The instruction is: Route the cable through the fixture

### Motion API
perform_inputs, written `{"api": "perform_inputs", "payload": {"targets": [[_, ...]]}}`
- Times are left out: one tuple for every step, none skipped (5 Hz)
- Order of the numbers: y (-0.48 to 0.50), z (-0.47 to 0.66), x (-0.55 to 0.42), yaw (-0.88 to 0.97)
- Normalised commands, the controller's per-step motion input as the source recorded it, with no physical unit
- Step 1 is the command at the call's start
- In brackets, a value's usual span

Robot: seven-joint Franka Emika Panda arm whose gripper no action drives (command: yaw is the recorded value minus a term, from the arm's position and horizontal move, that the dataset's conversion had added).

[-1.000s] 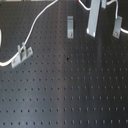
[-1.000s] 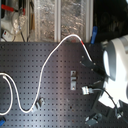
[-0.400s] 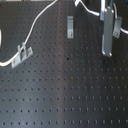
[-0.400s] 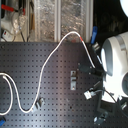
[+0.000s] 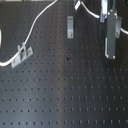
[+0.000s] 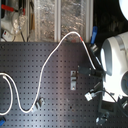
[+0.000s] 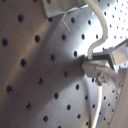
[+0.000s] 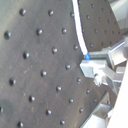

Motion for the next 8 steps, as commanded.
{"api": "perform_inputs", "payload": {"targets": [[0.057, 0.0, -0.508, -0.38], [0.137, 0.0, -0.163, -0.16], [0.053, 0.0, -0.391, -0.23], [0.107, 0.0, -0.366, -0.47], [0.481, -0.01, -0.101, 0.1], [0.059, 0.01, -0.011, -0.02], [0.486, 0.04, -0.076, 0.0], [0.669, 0.03, -0.108, 0.0]]}}
